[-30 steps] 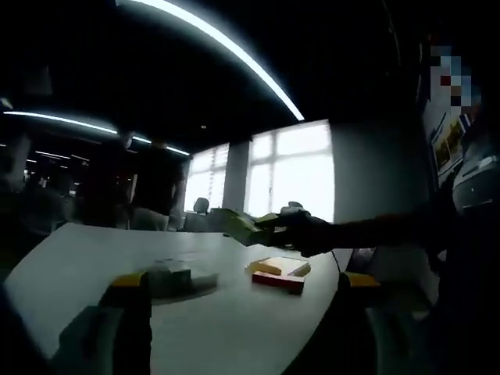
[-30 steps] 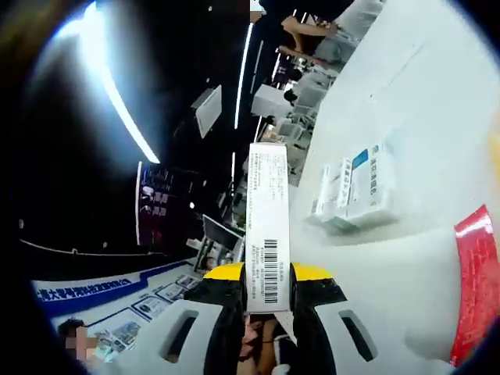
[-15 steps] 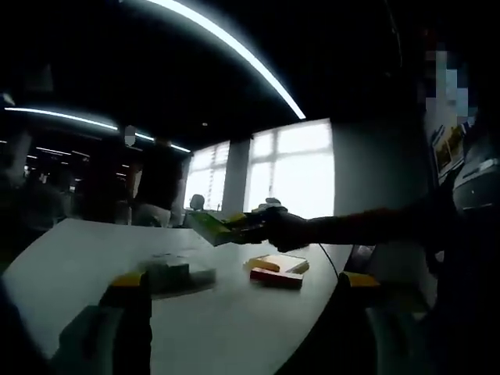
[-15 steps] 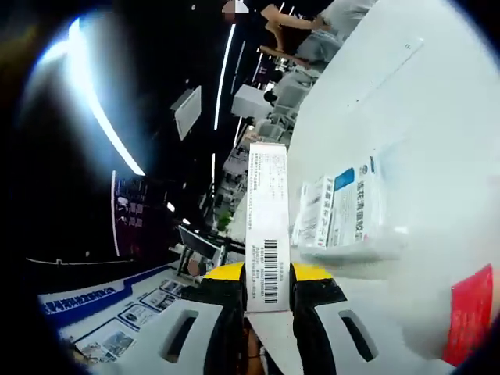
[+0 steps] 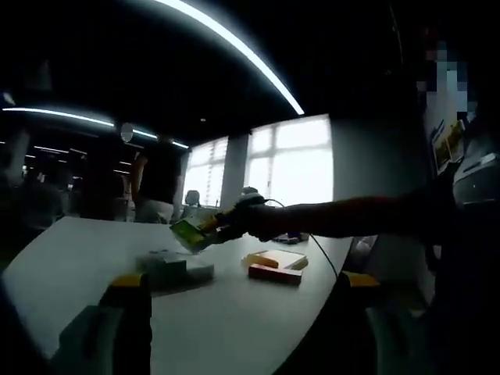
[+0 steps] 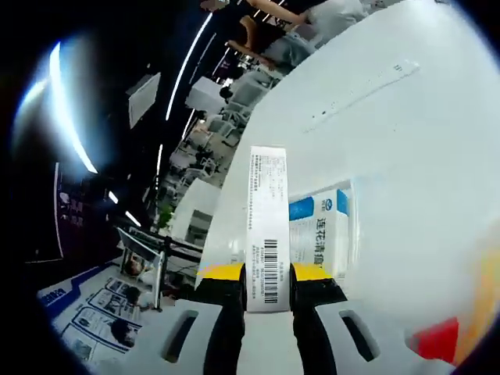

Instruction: Arrange the small medicine boxes into an aligned row inside the storage area until every box is upright, visible, and separated from the surrounding clutter.

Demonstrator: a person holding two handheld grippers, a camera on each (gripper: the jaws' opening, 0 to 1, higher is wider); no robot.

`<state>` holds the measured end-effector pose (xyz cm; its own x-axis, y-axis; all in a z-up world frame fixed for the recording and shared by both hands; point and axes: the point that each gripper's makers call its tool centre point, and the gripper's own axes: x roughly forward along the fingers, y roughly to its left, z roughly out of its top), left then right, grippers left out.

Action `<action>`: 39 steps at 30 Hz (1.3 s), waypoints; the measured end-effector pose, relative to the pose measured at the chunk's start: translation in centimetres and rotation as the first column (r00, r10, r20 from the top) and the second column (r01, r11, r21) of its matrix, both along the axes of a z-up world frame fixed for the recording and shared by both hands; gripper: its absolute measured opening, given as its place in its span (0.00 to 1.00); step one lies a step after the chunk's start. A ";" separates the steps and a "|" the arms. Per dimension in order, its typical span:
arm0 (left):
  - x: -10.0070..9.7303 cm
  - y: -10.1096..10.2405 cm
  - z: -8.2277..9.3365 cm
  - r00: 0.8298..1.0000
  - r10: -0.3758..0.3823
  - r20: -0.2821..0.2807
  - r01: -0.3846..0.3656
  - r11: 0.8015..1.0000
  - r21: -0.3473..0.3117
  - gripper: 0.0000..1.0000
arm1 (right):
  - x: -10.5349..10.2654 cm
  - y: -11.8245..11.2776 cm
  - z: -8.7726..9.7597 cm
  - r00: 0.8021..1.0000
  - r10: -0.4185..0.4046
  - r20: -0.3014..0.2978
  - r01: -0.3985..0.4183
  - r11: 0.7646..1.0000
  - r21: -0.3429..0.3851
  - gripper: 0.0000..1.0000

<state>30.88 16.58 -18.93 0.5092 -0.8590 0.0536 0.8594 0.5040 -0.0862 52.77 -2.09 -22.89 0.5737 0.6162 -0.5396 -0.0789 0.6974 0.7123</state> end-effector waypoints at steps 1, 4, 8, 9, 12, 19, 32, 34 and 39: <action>0.0 -0.1 -0.1 1.000 -0.001 -0.001 0.001 1.000 0.003 0.99 | 0.3 0.0 -0.2 1.000 -0.013 -0.002 0.013 1.000 -0.022 0.19; 0.0 -0.2 -0.1 1.000 -0.004 0.000 0.004 1.000 0.003 0.99 | -0.1 0.6 -0.9 0.999 -0.015 -0.033 0.013 0.997 -0.075 0.19; 0.0 -0.1 -0.4 1.000 -0.003 0.000 0.003 1.000 0.019 0.99 | -0.3 1.2 -1.2 1.000 -0.021 -0.010 0.019 0.988 -0.152 0.19; 0.1 0.1 -0.5 1.000 0.000 -0.001 0.000 1.000 0.021 0.99 | -0.2 1.3 -1.1 1.000 -0.024 -0.010 0.023 0.989 -0.148 0.19; 0.1 0.5 -0.4 1.000 0.005 -0.004 -0.005 1.000 0.006 0.99 | -0.1 1.6 -1.3 0.999 -0.026 -0.031 0.022 0.991 -0.132 0.19; 0.1 0.7 0.1 1.000 0.005 0.013 -0.005 1.000 0.008 0.98 | -0.7 1.0 -2.7 0.999 0.047 -0.004 -0.047 0.962 -0.270 0.27; 0.1 0.2 -0.9 1.000 0.000 -0.006 0.000 1.000 0.022 0.98 | 0.8 1.3 -3.2 0.960 0.269 0.080 -0.168 0.778 -0.605 0.49; 0.1 0.1 -1.0 1.000 0.003 -0.007 -0.003 1.000 0.027 0.97 | 0.8 1.5 -3.2 0.957 0.277 0.084 -0.170 0.772 -0.612 0.51; 0.0 -0.4 -1.6 1.000 -0.004 -0.029 0.004 1.000 0.026 0.96 | 0.9 1.3 -3.6 0.971 0.232 0.065 -0.161 0.825 -0.542 0.52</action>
